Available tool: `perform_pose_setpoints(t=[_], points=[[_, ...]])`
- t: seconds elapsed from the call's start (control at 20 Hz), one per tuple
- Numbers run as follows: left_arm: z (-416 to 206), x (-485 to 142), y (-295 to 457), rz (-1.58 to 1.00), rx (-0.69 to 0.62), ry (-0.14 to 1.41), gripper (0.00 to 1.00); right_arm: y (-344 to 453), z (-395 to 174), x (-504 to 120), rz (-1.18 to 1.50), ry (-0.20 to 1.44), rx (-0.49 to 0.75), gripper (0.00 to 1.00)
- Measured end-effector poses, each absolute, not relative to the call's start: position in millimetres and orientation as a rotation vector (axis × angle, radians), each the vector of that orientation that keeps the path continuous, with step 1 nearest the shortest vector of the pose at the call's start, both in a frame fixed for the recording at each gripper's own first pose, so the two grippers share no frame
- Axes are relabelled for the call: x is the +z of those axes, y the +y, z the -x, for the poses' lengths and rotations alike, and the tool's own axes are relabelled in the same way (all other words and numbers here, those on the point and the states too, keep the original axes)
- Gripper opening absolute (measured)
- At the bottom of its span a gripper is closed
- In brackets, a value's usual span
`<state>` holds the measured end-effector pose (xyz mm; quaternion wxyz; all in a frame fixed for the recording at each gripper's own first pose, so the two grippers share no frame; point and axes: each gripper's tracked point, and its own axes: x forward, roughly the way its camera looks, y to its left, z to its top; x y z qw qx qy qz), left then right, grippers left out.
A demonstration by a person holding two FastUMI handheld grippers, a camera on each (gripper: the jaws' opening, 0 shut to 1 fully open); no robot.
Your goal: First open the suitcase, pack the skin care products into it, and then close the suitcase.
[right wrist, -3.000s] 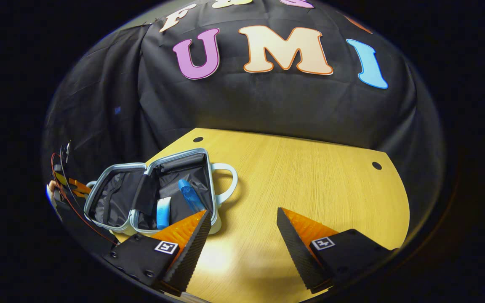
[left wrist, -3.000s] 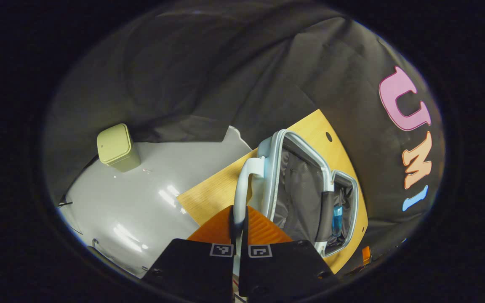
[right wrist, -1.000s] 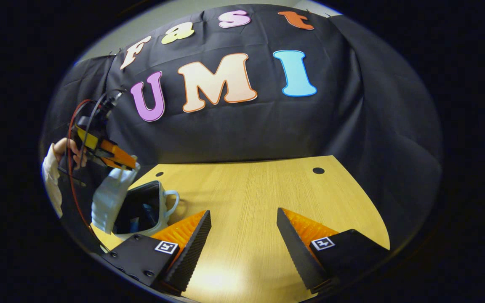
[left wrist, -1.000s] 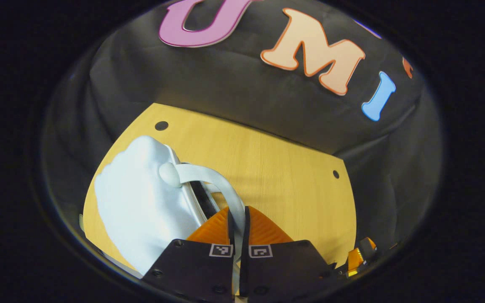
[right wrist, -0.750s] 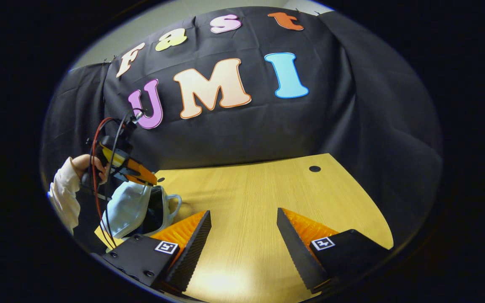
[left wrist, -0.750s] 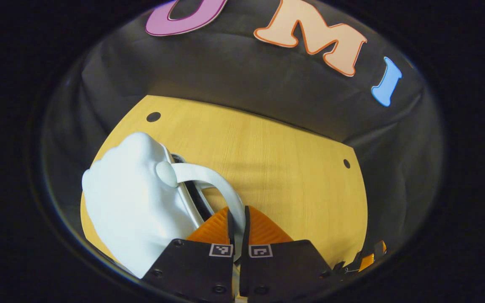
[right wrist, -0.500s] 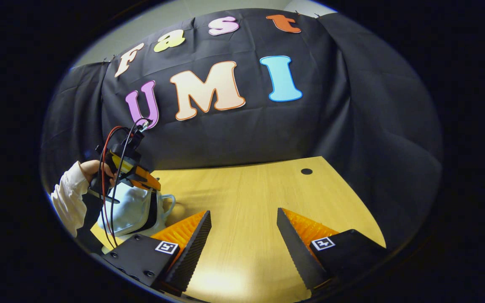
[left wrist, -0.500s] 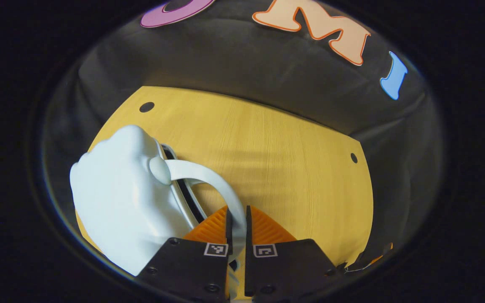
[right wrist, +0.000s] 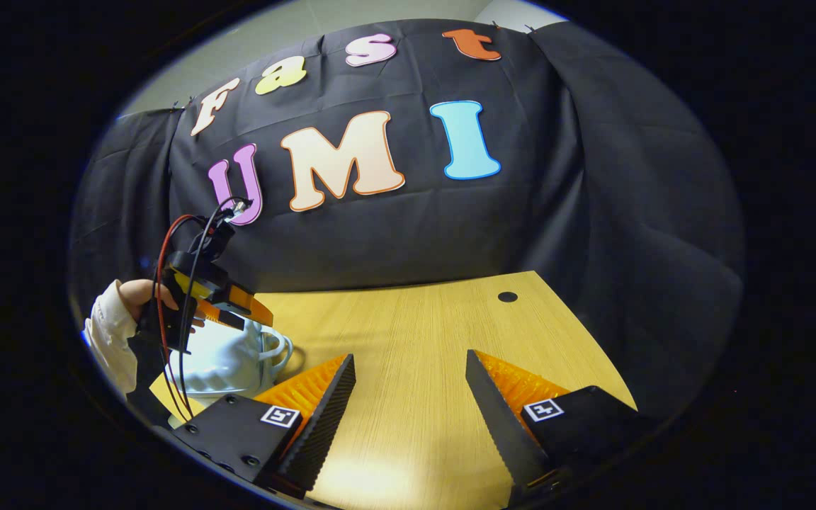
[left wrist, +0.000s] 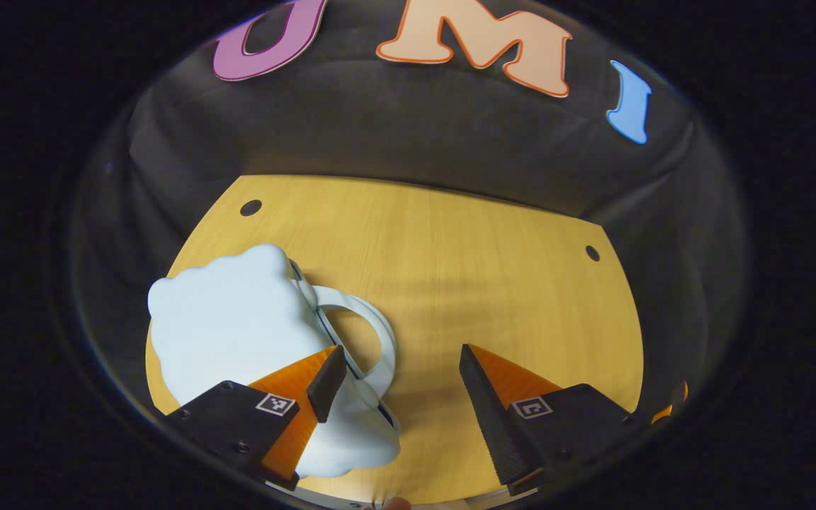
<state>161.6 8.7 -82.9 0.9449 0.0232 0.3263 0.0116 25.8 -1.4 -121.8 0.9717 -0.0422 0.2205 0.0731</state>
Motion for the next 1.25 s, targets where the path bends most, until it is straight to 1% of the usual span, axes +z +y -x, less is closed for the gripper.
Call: perform_pose_setpoints(t=[0.15, 0.3, 0.5, 0.65, 0.9, 1.25], points=[[-136, -83, -10, -0.072, -0.01, 0.644, 0.95, -1, -24, -119, 0.077, 0.434, 0.163, 0.98], [-106, -90, -19, -0.08, 0.0, 0.631, 0.94, -2, -22, -113, 0.078, 0.421, 0.178, 0.98], [-75, -91, -22, -0.019, 0.061, 0.567, 0.94, -9, -19, -108, 0.066, 0.41, 0.186, 0.99], [-54, -99, -20, 0.061, 0.088, 0.569, 0.94, -14, -18, -105, 0.054, 0.406, 0.186, 0.98], [-30, -111, 2, 0.063, 0.161, 0.598, 0.94, -18, -16, -102, 0.046, 0.398, 0.2, 0.98], [-18, -117, 10, 0.077, 0.181, 0.614, 0.95, -19, -12, -99, 0.048, 0.394, 0.211, 0.98]])
